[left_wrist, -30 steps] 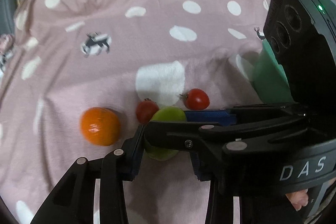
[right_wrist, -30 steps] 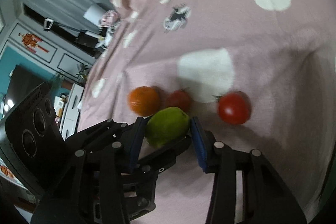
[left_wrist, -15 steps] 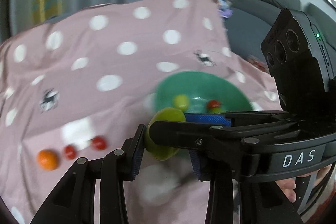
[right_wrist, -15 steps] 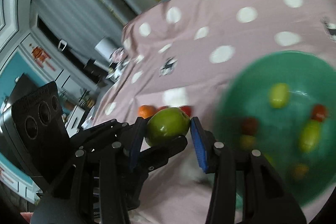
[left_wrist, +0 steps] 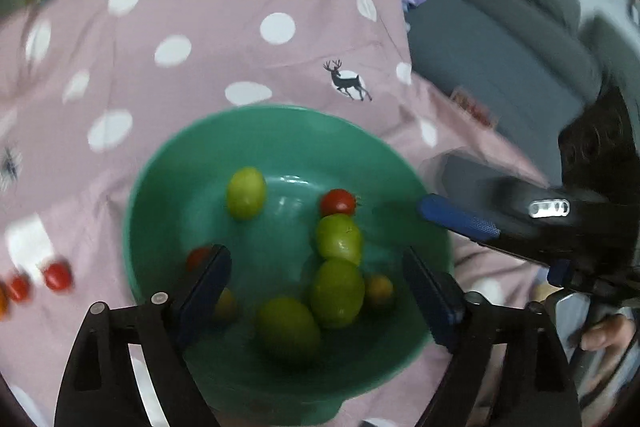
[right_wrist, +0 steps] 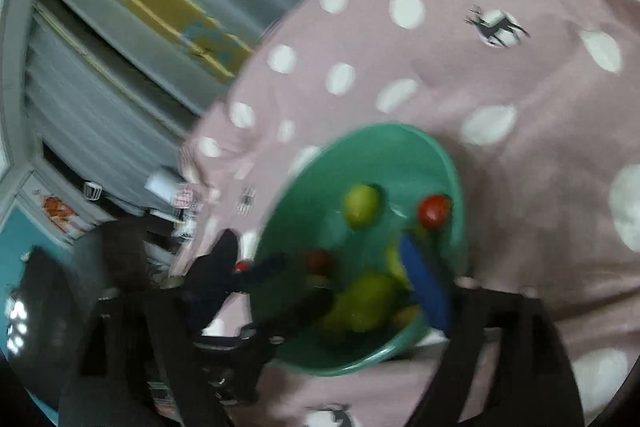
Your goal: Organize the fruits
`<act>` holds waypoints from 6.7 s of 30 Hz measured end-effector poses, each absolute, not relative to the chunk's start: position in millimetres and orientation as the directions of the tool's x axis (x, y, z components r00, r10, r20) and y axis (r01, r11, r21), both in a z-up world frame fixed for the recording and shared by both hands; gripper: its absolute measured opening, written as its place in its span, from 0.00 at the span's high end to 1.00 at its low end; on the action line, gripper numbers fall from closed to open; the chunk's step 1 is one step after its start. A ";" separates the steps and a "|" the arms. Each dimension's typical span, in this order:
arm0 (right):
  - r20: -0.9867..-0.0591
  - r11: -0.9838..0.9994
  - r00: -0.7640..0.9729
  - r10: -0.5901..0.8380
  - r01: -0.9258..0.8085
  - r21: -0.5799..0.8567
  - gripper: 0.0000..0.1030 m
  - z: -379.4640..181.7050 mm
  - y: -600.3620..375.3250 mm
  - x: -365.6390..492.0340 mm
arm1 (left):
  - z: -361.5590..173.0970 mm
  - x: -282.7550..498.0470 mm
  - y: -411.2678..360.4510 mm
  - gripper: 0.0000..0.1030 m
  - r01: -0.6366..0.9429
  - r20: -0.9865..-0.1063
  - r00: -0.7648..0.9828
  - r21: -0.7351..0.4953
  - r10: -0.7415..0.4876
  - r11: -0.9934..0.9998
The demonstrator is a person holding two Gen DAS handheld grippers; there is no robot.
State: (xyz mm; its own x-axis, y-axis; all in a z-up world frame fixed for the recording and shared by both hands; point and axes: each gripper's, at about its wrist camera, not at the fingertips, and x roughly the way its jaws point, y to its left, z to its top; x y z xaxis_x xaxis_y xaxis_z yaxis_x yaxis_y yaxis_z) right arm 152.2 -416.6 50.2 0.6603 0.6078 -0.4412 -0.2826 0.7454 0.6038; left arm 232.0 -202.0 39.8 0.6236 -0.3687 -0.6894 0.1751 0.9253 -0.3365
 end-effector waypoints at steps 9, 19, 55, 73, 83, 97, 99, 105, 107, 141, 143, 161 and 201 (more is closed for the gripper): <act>-0.493 0.798 0.643 0.586 -0.353 0.487 0.00 66.5 -378.2 147.1 | 66.5 168.5 -133.1 0.01 0.132 -0.666 0.695 -0.253 -0.271 0.959; -0.530 0.733 0.509 0.679 -0.509 0.450 0.00 66.8 -254.6 154.8 | 37.5 104.3 -8.7 0.01 -0.188 -0.657 0.752 -0.139 0.052 0.972; -0.825 0.825 0.453 0.337 -0.565 0.026 0.72 -3.8 -159.7 199.8 | 18.9 134.0 10.6 0.01 -0.099 -0.738 0.675 -0.066 0.018 0.993; -0.735 0.806 0.471 0.488 -0.567 0.172 0.72 36.8 -236.5 146.7 | -18.2 208.4 -6.5 0.45 -0.109 -0.836 0.545 -0.007 0.054 0.994; -0.731 0.818 0.475 0.490 -0.540 0.198 0.72 35.8 -244.3 152.2 | -16.9 212.5 -4.5 0.73 -0.121 -0.815 0.576 -0.005 0.066 0.993; -0.629 0.847 0.588 0.509 -0.472 0.244 0.72 69.5 -304.5 139.4 | 61.4 193.4 -70.2 0.74 0.025 -0.679 0.723 -0.156 -0.126 0.987; -0.643 0.891 0.624 0.445 -0.381 0.247 0.72 64.5 -333.5 150.0 | 66.7 200.9 -95.3 0.74 0.073 -0.653 0.739 -0.169 -0.167 0.983; -0.623 0.901 0.651 0.433 -0.322 0.290 0.70 60.7 -380.9 151.0 | 65.1 227.7 -149.2 0.73 0.179 -0.606 0.725 -0.295 -0.328 0.939; -0.614 0.903 0.663 0.429 -0.326 0.278 0.48 63.0 -383.3 150.9 | 63.6 234.8 -157.5 0.27 0.204 -0.591 0.717 -0.330 -0.370 0.922; -0.785 0.742 0.328 0.526 -0.627 0.235 0.20 12.7 -112.7 211.9 | -8.6 163.7 53.1 0.03 -0.238 -0.805 0.593 -0.176 -0.001 0.955; -0.791 0.734 0.287 0.540 -0.620 0.276 0.20 6.6 -105.1 226.8 | -9.5 168.3 53.7 0.03 -0.229 -0.802 0.598 -0.163 0.007 0.960; -0.789 0.672 0.120 0.603 -0.609 0.421 0.52 -33.9 -56.5 244.2 | -24.1 181.7 61.2 0.58 -0.203 -0.765 0.644 -0.156 0.012 0.967; -0.764 0.974 0.629 0.146 -0.226 0.000 0.00 67.8 -400.4 79.6 | 46.2 153.8 -245.6 0.00 0.072 -0.742 0.670 0.040 -0.019 0.997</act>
